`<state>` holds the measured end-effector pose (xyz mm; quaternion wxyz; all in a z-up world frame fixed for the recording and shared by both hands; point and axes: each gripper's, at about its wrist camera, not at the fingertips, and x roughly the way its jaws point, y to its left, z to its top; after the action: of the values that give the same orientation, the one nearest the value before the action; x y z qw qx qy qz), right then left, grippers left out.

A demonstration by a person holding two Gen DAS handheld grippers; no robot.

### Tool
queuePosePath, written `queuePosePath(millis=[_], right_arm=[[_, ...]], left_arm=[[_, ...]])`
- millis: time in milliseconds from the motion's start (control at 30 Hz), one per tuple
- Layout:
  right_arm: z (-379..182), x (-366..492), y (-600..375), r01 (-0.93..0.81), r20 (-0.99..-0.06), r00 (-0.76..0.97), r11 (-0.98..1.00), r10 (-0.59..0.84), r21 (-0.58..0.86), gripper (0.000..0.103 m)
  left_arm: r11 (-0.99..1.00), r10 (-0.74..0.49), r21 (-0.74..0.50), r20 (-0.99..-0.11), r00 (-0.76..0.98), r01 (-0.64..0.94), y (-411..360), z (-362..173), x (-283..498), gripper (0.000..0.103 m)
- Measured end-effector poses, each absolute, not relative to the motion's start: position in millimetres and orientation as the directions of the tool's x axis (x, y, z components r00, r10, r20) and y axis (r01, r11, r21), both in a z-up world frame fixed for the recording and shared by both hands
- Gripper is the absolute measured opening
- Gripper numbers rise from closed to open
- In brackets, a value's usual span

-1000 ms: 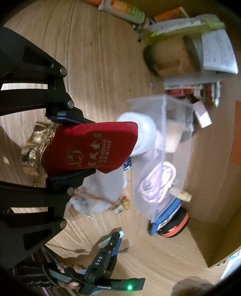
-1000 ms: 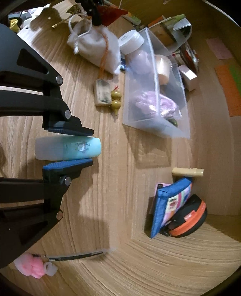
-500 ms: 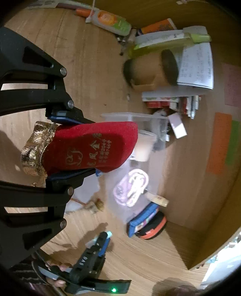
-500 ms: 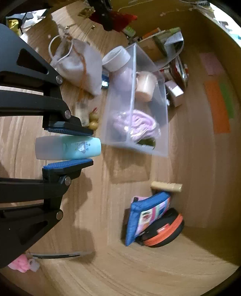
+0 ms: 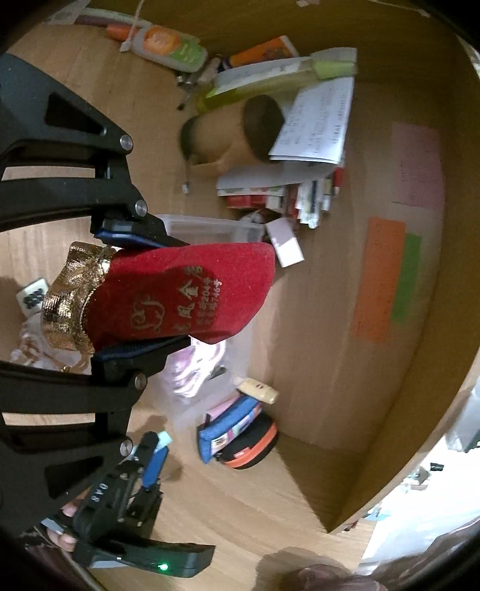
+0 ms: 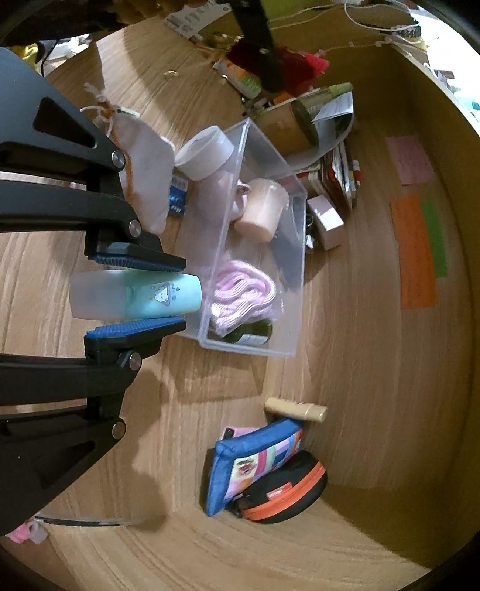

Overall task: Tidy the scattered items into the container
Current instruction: 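Carry the red pouch and blue tube over the clear box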

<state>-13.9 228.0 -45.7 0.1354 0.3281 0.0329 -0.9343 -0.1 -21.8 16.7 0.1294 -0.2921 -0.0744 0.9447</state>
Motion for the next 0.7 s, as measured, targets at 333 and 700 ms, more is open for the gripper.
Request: queuePosePath(millis=[333,700], right_arm=[[-21.3,-40.1,216.0,0.322,-0.575,-0.767,-0.946,-0.286,0.041,0.022],[-31.3,-76.6,206.2,0.332,-0.603,-0.738,-0.941,-0.303,0.067,0.022]], left_arm=[[-0.963,0.263,-0.193,-0.507,-0.821,-0.19,-17.2,36.7,-29.3,0.041],[-0.964,0.255,-0.2,-0.51,-0.822,-0.175,-15.1,35.9,-58.5,0.041]])
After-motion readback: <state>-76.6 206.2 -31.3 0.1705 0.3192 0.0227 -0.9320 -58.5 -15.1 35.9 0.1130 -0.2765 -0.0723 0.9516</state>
